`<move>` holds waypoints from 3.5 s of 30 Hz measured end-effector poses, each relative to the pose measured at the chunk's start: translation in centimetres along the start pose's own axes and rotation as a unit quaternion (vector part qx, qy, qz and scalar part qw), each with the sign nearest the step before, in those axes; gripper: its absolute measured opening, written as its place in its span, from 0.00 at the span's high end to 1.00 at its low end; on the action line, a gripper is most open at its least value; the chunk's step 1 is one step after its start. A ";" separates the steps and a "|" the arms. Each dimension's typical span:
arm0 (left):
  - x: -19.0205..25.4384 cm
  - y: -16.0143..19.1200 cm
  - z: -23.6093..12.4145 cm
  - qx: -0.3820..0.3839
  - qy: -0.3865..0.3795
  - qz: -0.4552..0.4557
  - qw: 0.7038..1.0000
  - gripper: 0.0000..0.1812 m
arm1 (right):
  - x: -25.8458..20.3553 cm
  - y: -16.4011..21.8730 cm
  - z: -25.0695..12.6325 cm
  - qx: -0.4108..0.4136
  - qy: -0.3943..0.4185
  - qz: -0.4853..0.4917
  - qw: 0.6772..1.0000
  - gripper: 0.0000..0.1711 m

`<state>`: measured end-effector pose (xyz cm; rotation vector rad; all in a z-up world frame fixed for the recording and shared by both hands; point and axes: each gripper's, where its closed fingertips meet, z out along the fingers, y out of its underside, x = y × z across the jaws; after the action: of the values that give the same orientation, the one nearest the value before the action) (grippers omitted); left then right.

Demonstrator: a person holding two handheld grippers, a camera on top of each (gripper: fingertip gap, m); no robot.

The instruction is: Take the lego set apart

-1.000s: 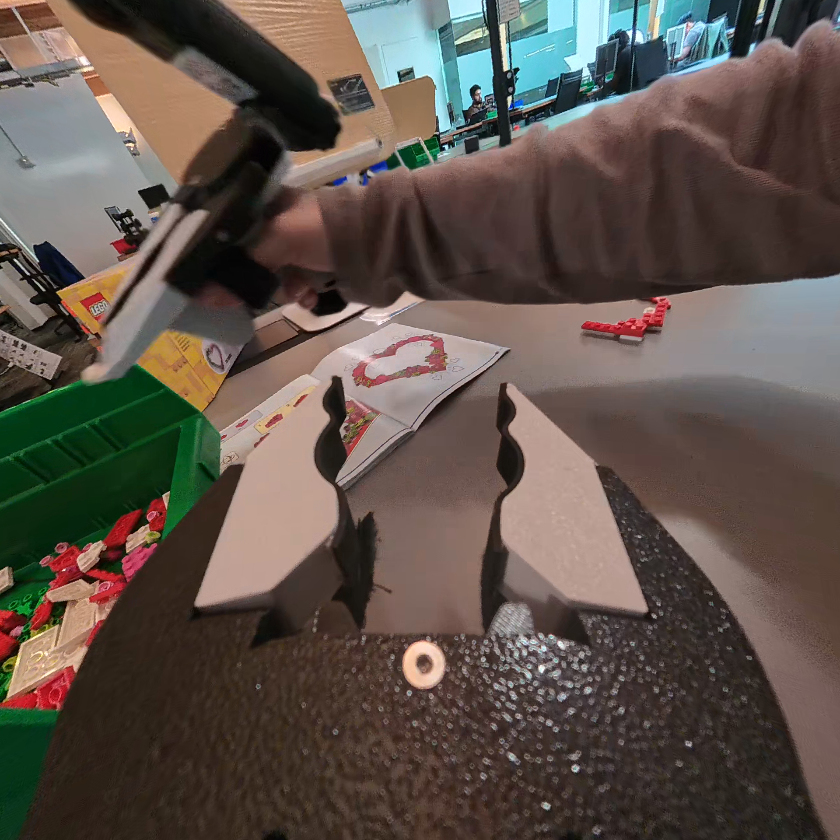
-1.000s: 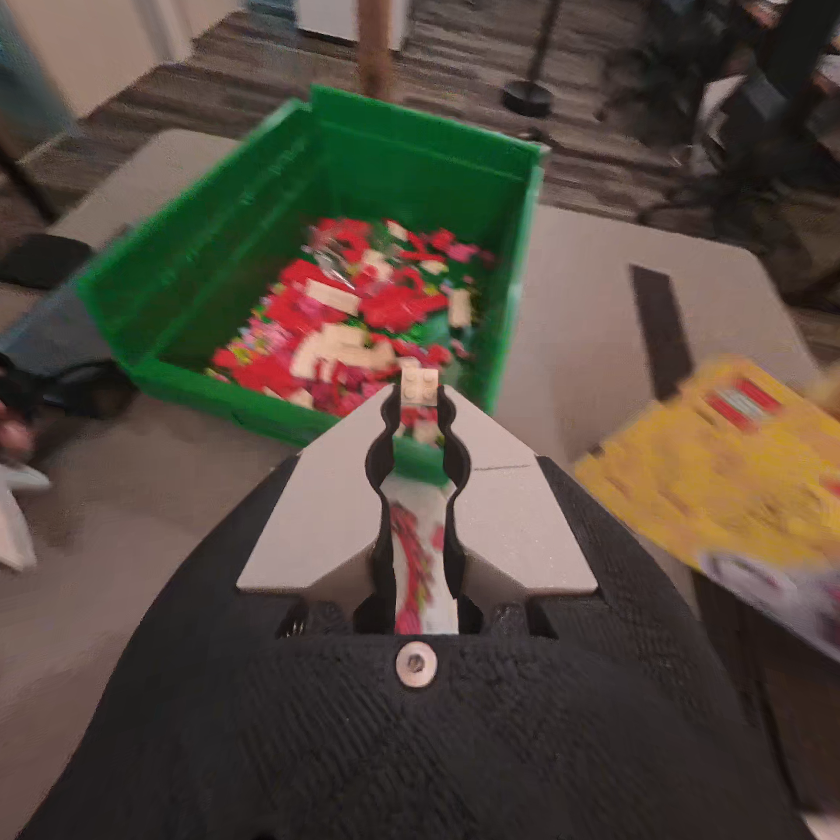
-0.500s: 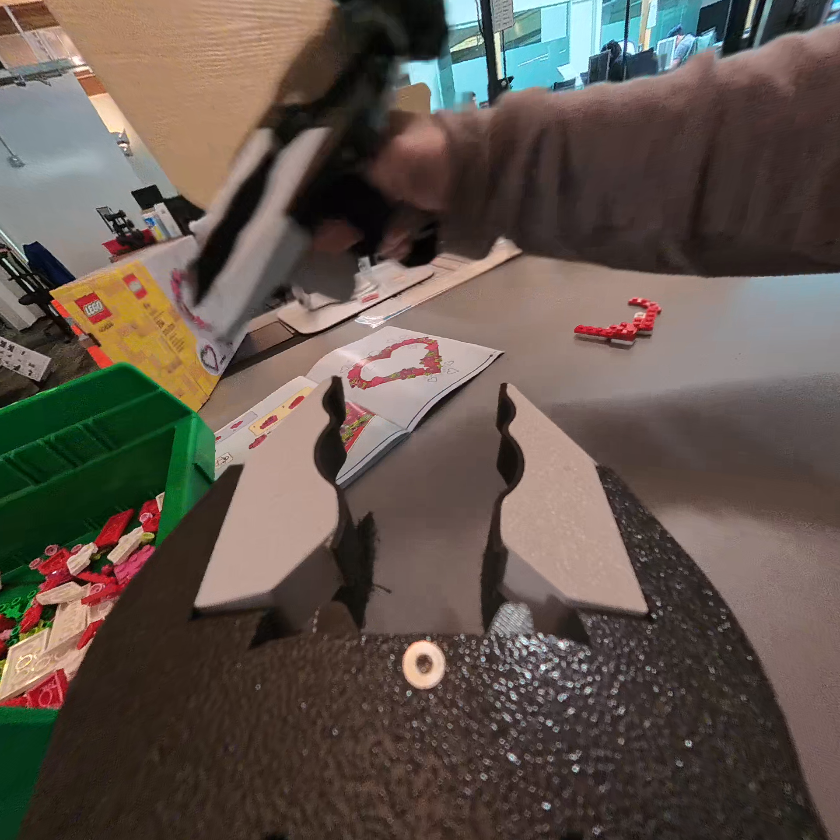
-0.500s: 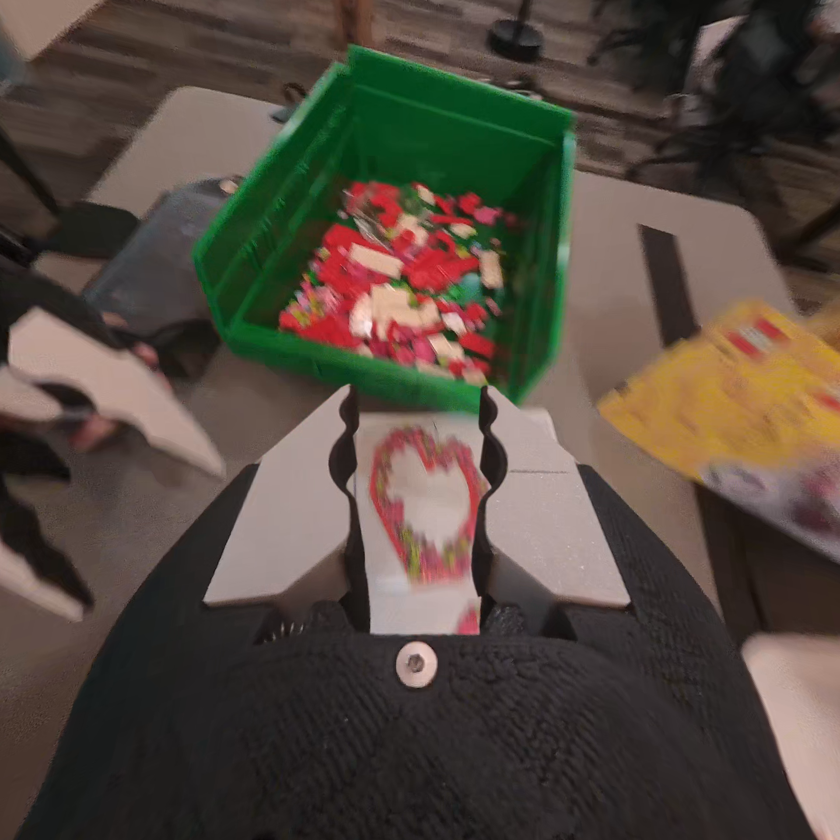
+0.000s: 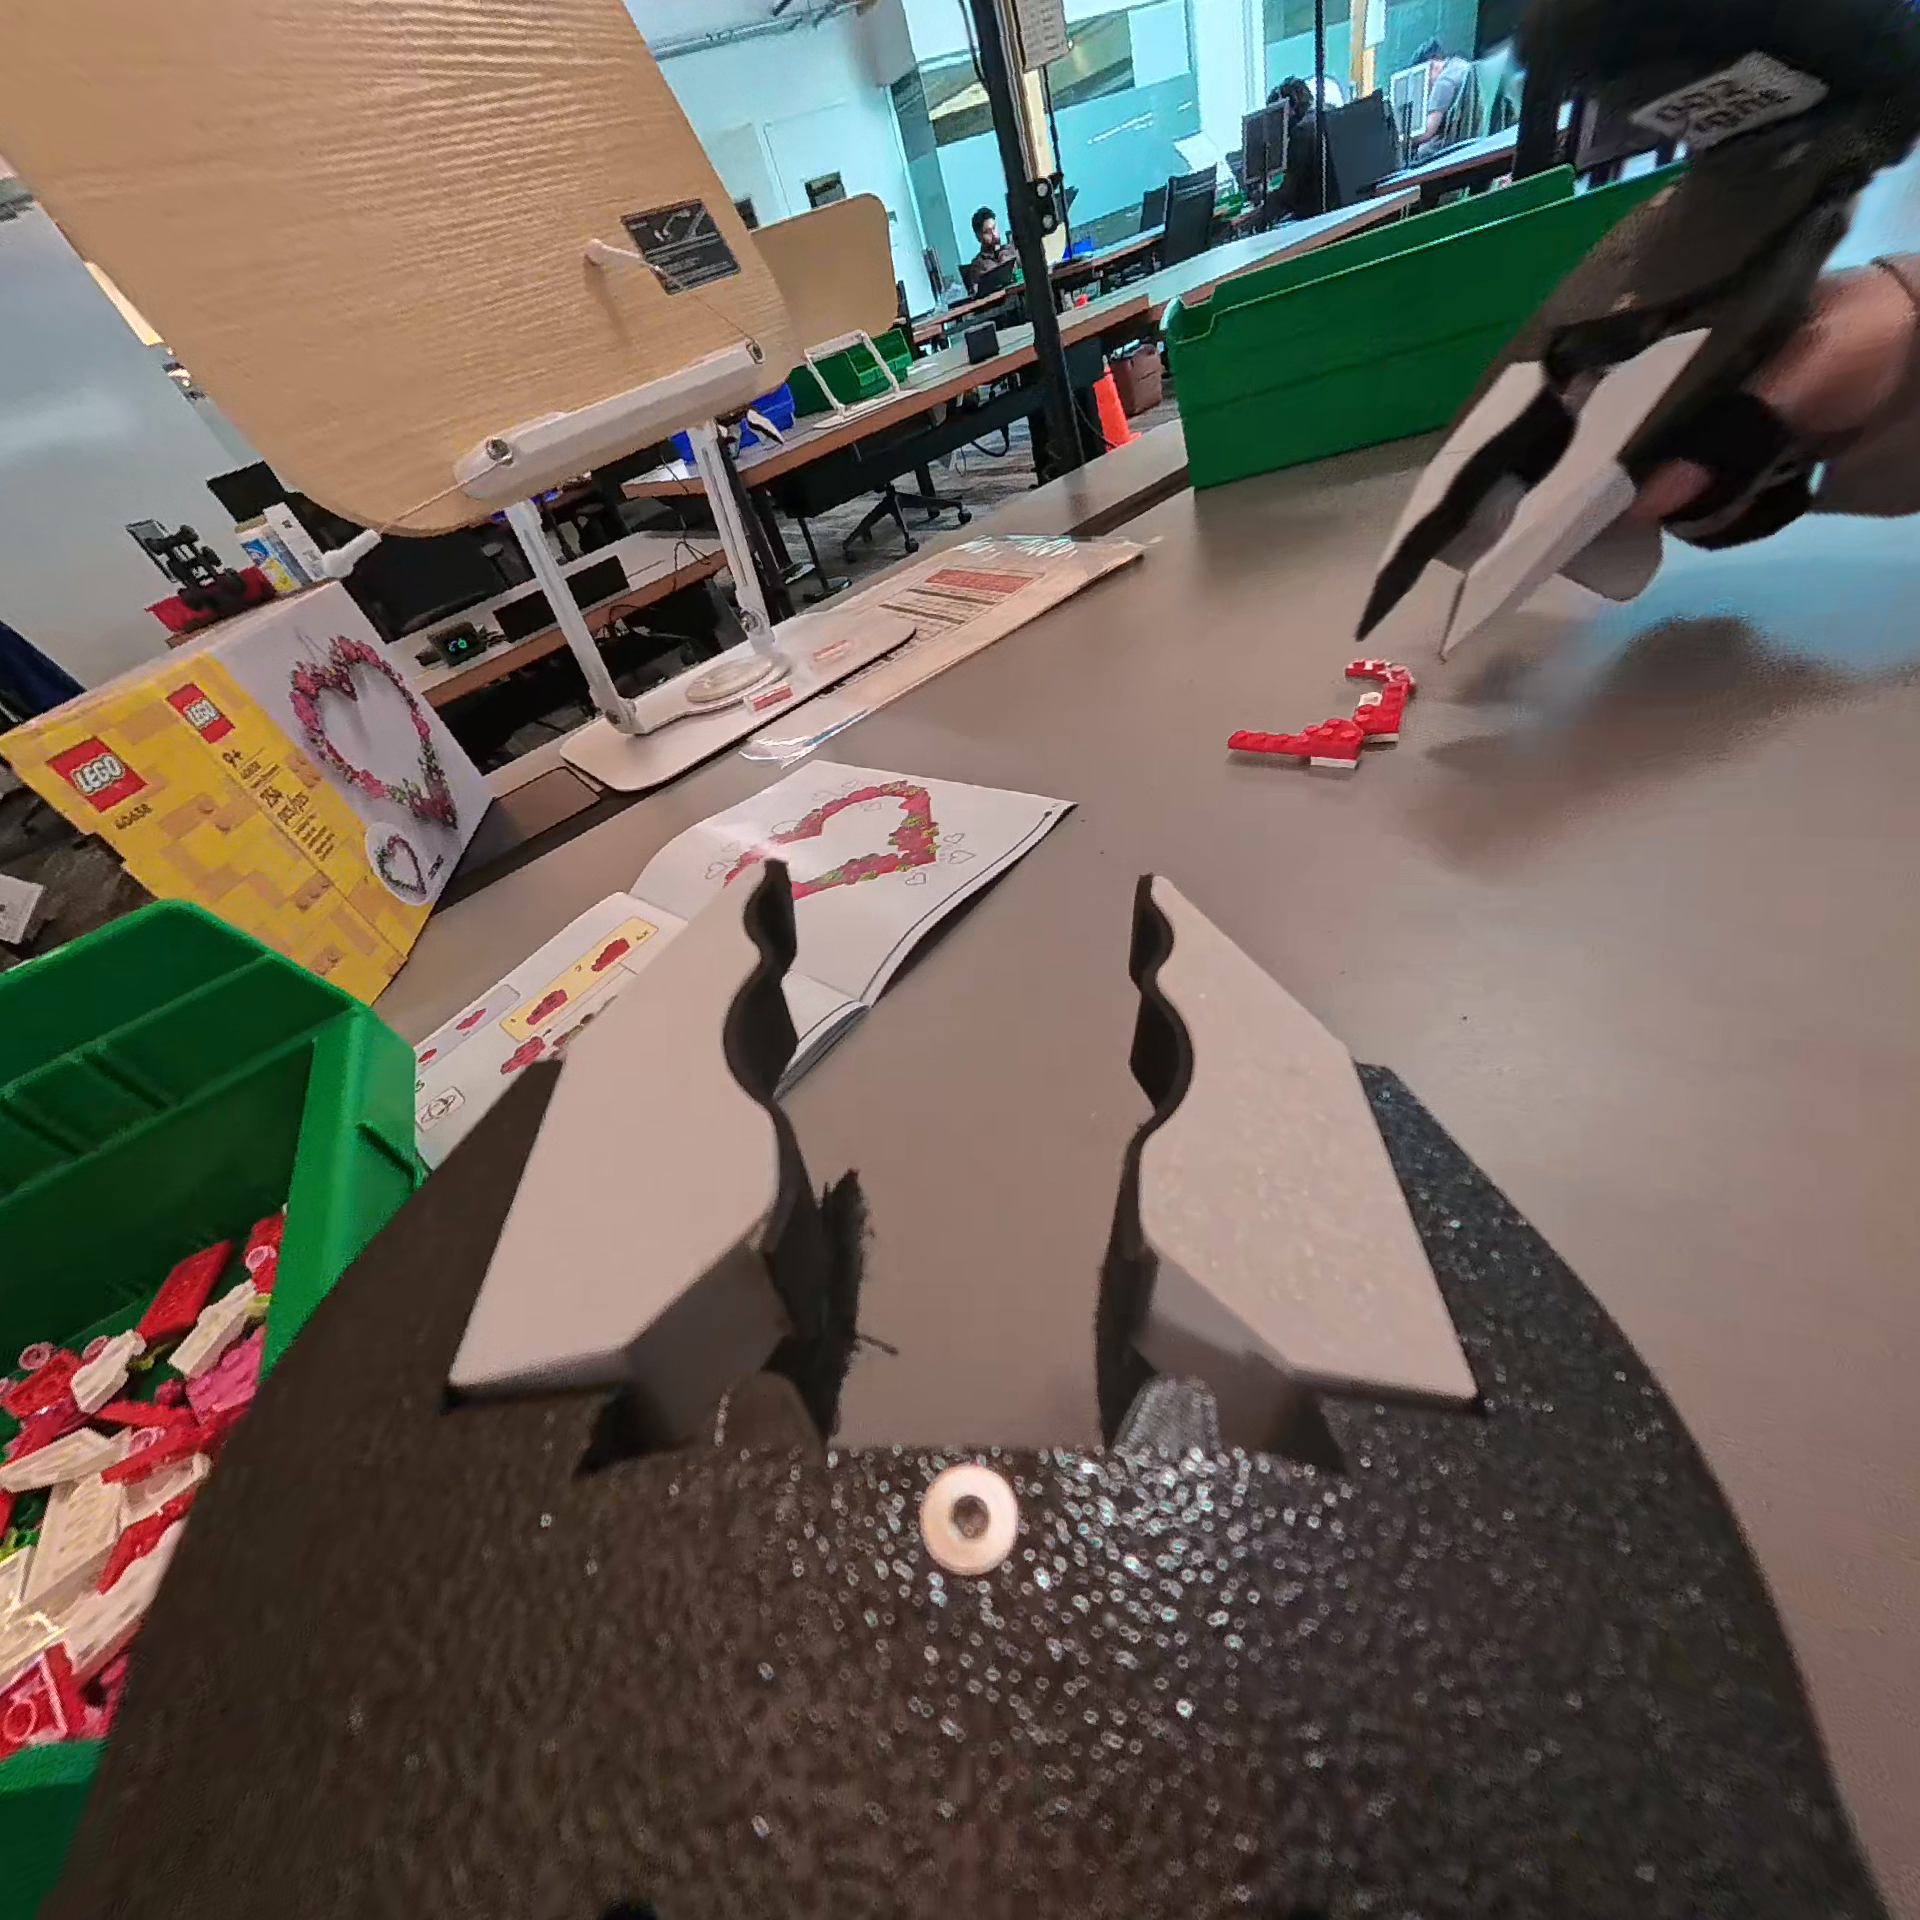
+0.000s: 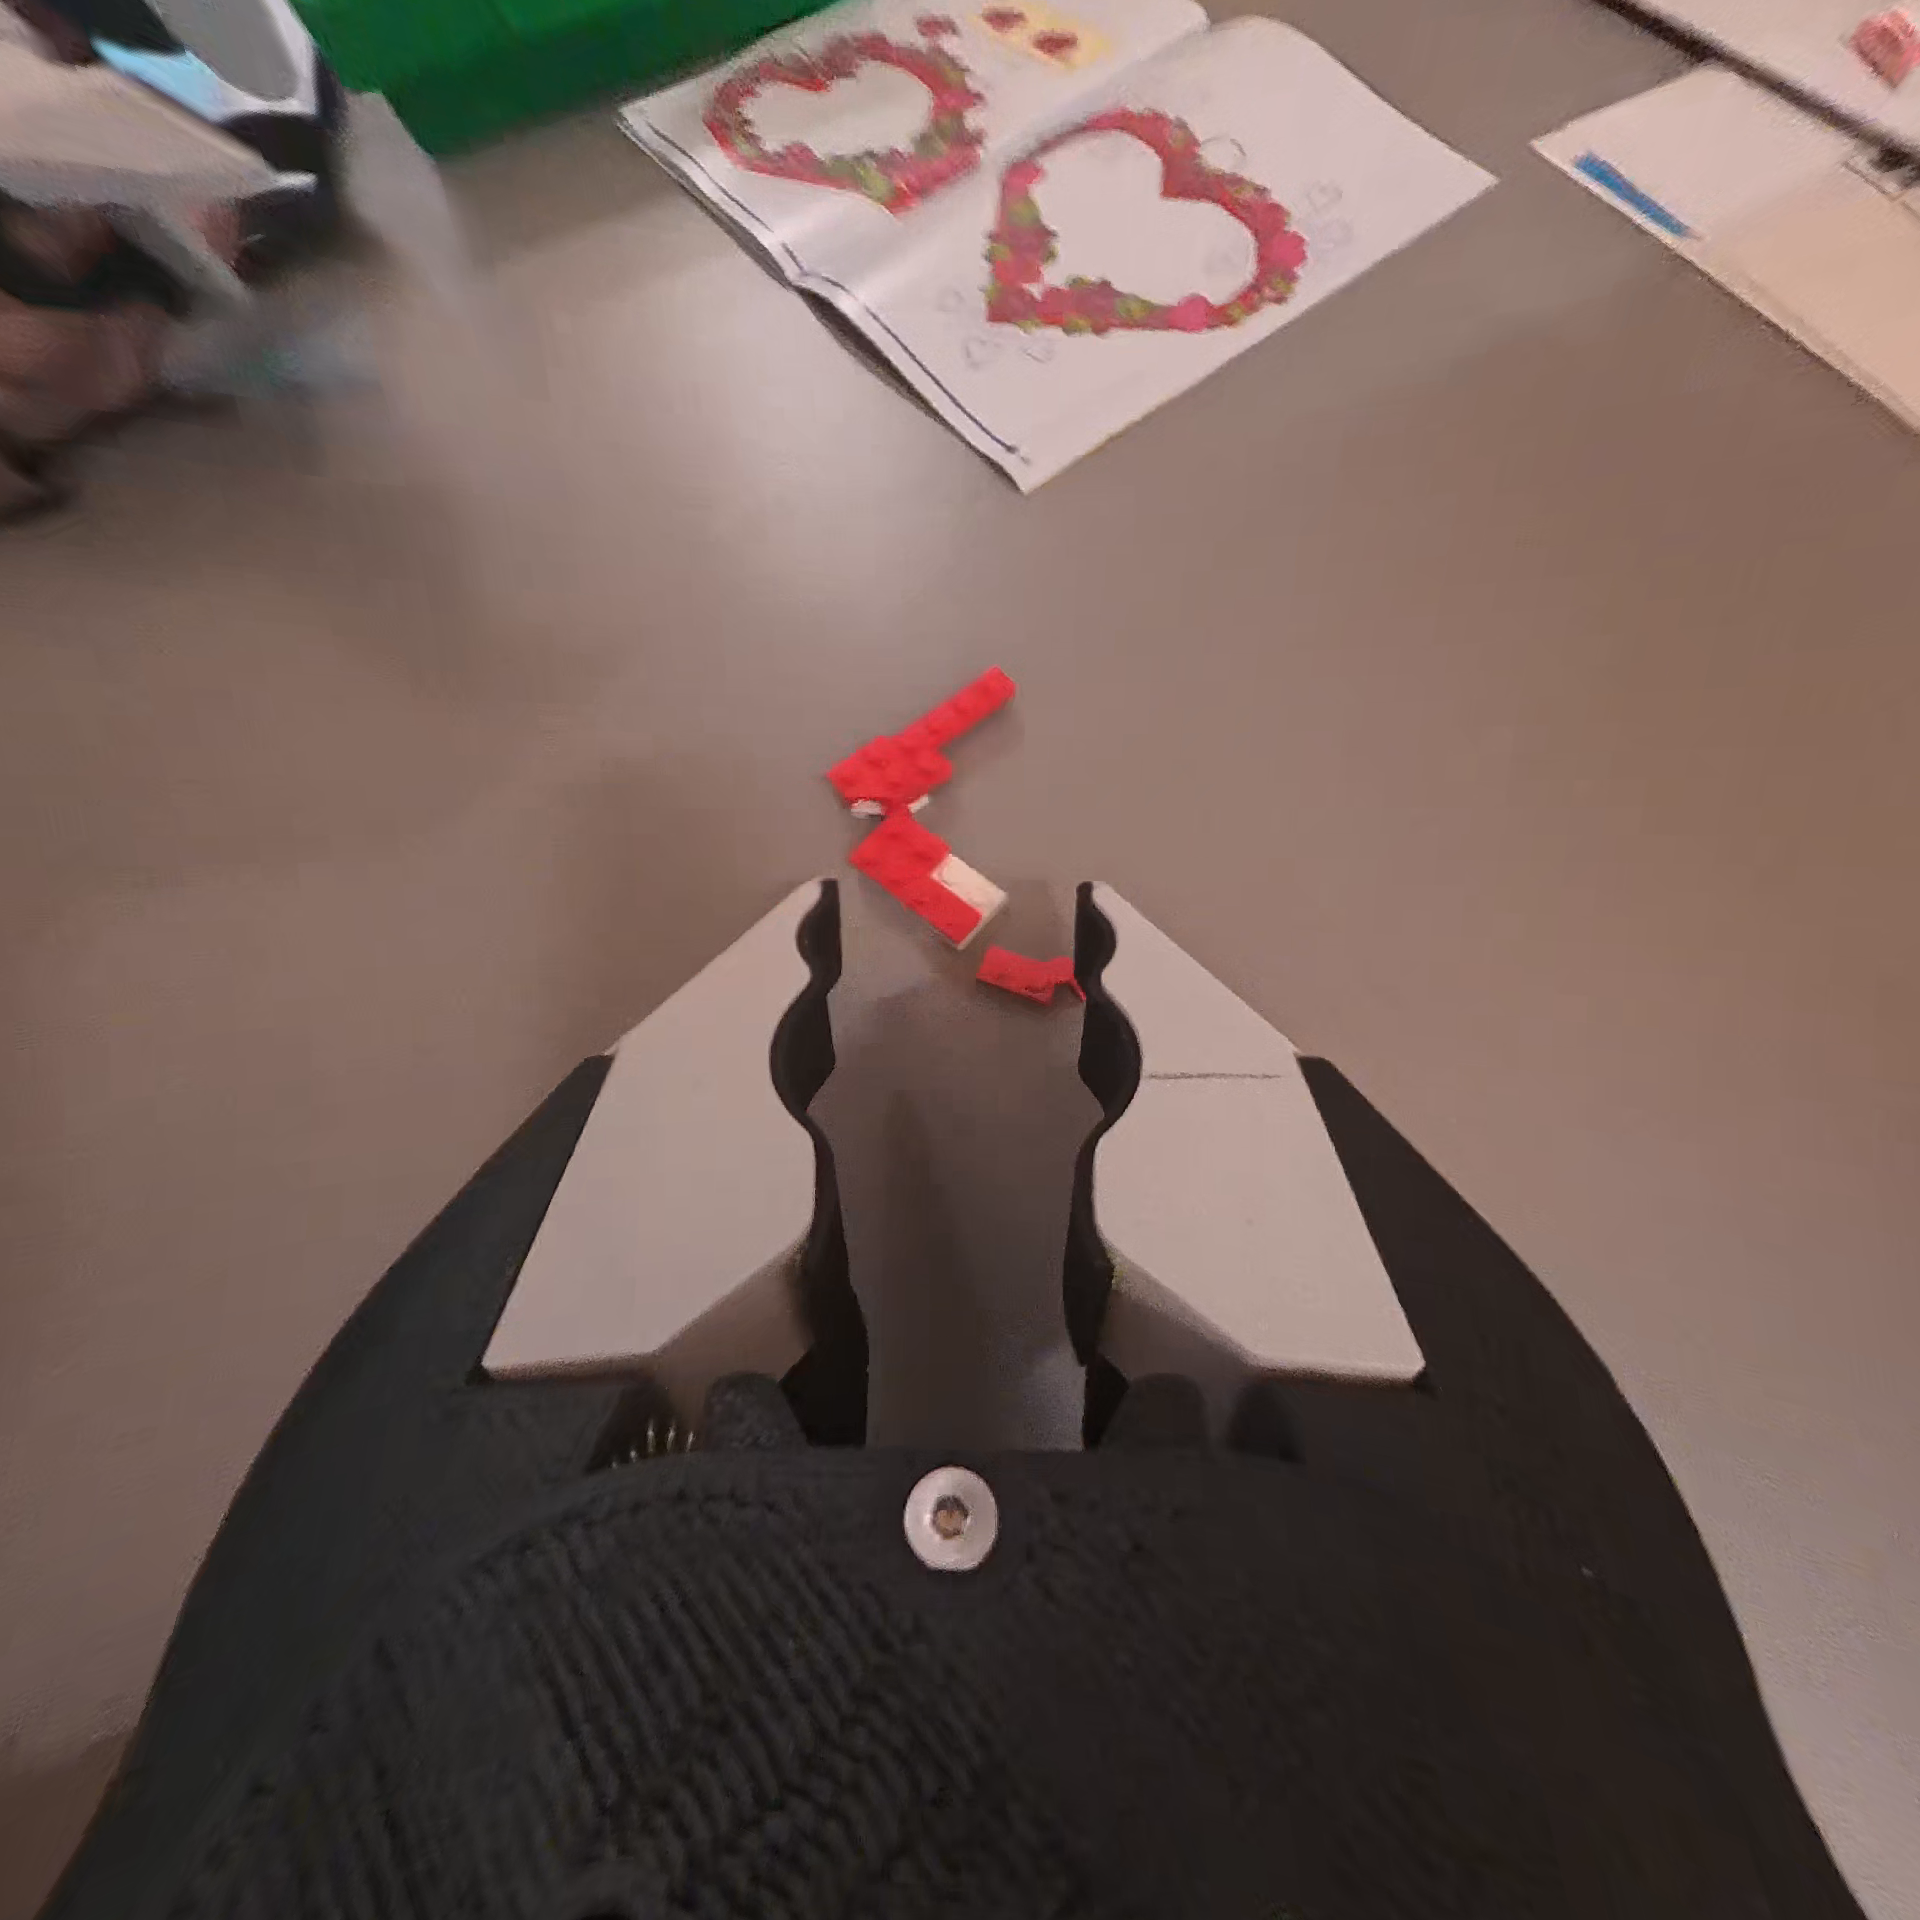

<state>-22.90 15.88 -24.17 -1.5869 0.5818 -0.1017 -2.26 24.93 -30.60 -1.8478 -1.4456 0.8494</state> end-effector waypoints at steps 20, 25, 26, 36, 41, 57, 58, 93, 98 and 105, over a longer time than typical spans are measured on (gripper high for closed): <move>4.9 -2.5 3.0 0.014 0.175 -0.202 0.964 0.70 | -5.8 -3.9 2.8 -0.028 0.063 -0.335 0.940 0.92; 8.4 -2.5 6.1 -0.038 0.345 -0.411 0.843 0.70 | -9.2 -6.1 3.1 0.012 0.099 -0.460 0.882 0.92; 8.8 -2.8 6.0 -0.039 0.374 -0.435 0.818 0.74 | -9.6 -6.3 3.0 0.017 0.103 -0.477 0.873 0.92; 9.5 -3.4 5.5 -0.028 0.403 -0.392 0.827 0.98 | -10.3 -7.1 3.2 0.035 0.135 -0.491 0.860 0.90; 7.6 -2.2 6.1 -0.014 0.302 -0.275 0.912 0.98 | -9.1 -7.1 4.2 0.031 0.111 -0.295 0.949 0.80; 8.0 -4.3 4.5 0.037 0.344 -0.292 0.892 0.82 | -8.9 -9.0 3.7 0.033 0.206 -0.429 0.879 0.96; 8.2 -4.9 3.8 0.050 0.381 -0.326 0.864 0.61 | -8.4 -9.5 3.3 0.023 0.258 -0.473 0.842 0.96; 2.5 -3.7 -7.7 0.004 0.202 -0.387 0.900 0.76 | -13.1 -9.6 6.7 0.187 0.134 -0.360 0.904 0.96; 6.4 -2.7 -6.5 -0.035 0.264 -0.462 0.846 0.73 | -16.0 -10.8 6.3 0.200 0.158 -0.452 0.855 0.96; 6.9 -3.6 -6.3 -0.002 0.276 -0.482 0.831 0.78 | -17.4 -10.3 6.8 0.194 0.157 -0.480 0.841 0.96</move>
<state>-18.38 7.26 -21.93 -1.7164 0.1449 -1.3568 -16.81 10.52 -24.59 -0.7188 -1.5629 0.2634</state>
